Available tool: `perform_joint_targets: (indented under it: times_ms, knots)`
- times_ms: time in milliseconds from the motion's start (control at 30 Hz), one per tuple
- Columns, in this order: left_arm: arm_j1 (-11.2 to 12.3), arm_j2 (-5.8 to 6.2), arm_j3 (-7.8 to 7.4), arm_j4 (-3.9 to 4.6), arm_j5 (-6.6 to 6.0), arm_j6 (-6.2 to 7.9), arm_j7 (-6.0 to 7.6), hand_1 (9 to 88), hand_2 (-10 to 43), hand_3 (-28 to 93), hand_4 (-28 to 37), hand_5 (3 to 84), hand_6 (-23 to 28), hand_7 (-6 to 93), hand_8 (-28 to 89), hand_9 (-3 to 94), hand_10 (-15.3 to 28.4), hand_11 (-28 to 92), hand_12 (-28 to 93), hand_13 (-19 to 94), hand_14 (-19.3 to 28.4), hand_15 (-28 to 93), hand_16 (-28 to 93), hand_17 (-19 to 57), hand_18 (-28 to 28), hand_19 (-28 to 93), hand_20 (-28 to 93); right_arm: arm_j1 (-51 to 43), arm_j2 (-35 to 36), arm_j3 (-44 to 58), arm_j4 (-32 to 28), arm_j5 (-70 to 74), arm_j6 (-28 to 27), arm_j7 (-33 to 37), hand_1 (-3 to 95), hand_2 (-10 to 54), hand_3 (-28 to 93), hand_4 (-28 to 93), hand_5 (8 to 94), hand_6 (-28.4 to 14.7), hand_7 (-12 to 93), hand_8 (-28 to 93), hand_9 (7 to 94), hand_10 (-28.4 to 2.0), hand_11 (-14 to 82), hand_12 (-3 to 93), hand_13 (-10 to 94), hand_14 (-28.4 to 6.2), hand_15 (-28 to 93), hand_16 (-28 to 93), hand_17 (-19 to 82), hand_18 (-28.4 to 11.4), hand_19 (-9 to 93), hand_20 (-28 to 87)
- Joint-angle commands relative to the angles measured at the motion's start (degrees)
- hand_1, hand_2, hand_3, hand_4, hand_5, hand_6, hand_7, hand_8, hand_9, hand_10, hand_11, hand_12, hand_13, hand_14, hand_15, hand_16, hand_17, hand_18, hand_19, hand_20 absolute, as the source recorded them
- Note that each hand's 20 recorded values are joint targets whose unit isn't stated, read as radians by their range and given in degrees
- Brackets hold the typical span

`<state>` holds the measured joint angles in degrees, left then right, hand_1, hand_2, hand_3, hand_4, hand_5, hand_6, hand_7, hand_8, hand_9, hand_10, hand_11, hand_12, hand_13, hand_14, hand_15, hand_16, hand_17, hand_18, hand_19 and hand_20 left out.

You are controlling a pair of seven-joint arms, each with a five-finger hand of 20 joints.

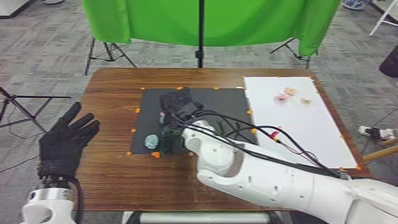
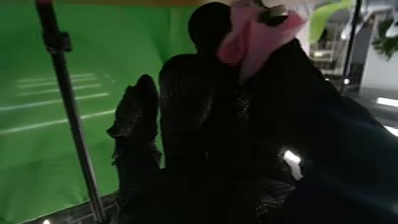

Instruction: Arrange flowers

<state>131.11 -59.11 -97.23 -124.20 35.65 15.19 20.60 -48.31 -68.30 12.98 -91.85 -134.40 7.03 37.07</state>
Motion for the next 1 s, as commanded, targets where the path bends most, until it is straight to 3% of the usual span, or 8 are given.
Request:
perform_joint_targets:
  times_ms: [33, 167, 333, 567, 900, 933, 1000]
  knots:
    - [0.1, -0.31, 0.11, 0.44, 0.63, -0.79, -1.11, 20.7, 6.8, 80, -28.3, 35.6, 7.3, 7.0, -8, 31.7, 19.5, 22, 11, 20, 27.2, 54, -11, -8.2, 28.4, 58, 0, -1.7, 0.5, 1.0, -1.1, -1.9, -3.9, -0.2, 52.9, -9.5, 71, -28, 74.0, 2.6, 26, -4, 80.0, -7.9, 18.5, 36.0, 62, -5.9, 72, 28, 23, -19.6, 84, 45]
    - [0.2, -0.41, 0.05, 0.43, 0.71, -0.86, -1.23, 20.8, 6.9, 80, -28.3, 35.6, 7.3, 7.1, -8, 31.8, 19.6, 22, 11, 20, 27.2, 54, -11, -8.2, 28.4, 58, 0, -2.0, 0.8, 1.3, -1.2, -2.6, -5.6, -0.3, 50.2, -9.5, 72, -28, 72.0, 2.3, 24, -4, 77.9, -8.2, 20.2, 34.4, 61, -7.0, 75, 25, 22, -19.8, 84, 47]
    - [0.3, -0.43, 0.09, 0.39, 0.68, -0.81, -1.34, 20.9, 6.9, 80, -28.3, 35.6, 7.3, 7.1, -8, 31.8, 19.6, 22, 11, 20, 27.2, 54, -11, -8.2, 28.4, 58, 0, -2.5, 1.0, 1.8, -1.8, -2.3, -6.7, -0.5, 44.0, -9.5, 78, -28, 67.9, 2.1, 21, -12, 69.5, -10.6, 32.8, 24.6, 57, -8.8, 79, 19, 19, -20.2, 83, 49]
    - [0.5, -0.56, -0.07, 0.31, 0.85, -0.86, -1.51, 21.0, 6.8, 80, -28.3, 35.6, 7.3, 7.1, -8, 31.8, 19.6, 22, 11, 20, 27.2, 54, -11, -8.2, 28.4, 58, 0, -2.7, 1.1, 2.2, -1.6, -3.4, -7.7, 0.4, 41.1, -9.5, 81, -28, 66.1, 1.9, 21, -15, 66.5, -11.8, 37.3, 21.3, 55, -9.4, 80, 18, 19, -20.5, 83, 50]
    - [0.3, -0.52, 0.18, 0.35, 0.83, -0.79, -1.37, 21.2, 6.7, 80, -28.3, 35.8, 7.5, 6.9, -8, 31.8, 19.5, 22, 11, 20, 27.1, 55, -11, -8.2, 28.4, 58, 0, -1.2, 1.1, 1.5, -1.0, -3.6, -6.0, 2.2, 46.0, -9.5, 79, -28, 65.7, 1.6, 20, -15, 67.1, -11.1, 33.5, 23.9, 55, -8.8, 79, 21, 19, -20.5, 83, 50]
    - [0.5, 0.4, 0.5, 0.32, 0.17, -0.37, -0.6, 21.2, 6.7, 80, -28.3, 35.8, 7.5, 6.9, -8, 31.8, 19.5, 22, 11, 20, 27.1, 55, -11, -8.2, 28.4, 58, 0, -0.8, 1.1, 1.1, -0.9, -3.7, -5.6, 2.5, 47.0, -9.5, 78, -28, 65.7, 1.6, 20, -15, 67.4, -10.8, 32.5, 24.9, 54, -8.6, 78, 22, 19, -20.5, 83, 50]
    - [0.4, 0.54, 0.71, 0.4, 0.12, -0.31, -0.46, 21.2, 6.7, 80, -28.3, 35.8, 7.5, 6.9, -8, 31.8, 19.5, 22, 11, 20, 27.1, 54, -11, -8.2, 28.4, 58, 0, -0.4, 1.1, 0.4, -0.6, -4.4, -3.9, 3.4, 48.1, -9.5, 77, -28, 65.7, 1.6, 20, -15, 68.0, -10.5, 30.6, 26.7, 54, -8.3, 78, 23, 19, -20.5, 83, 50]
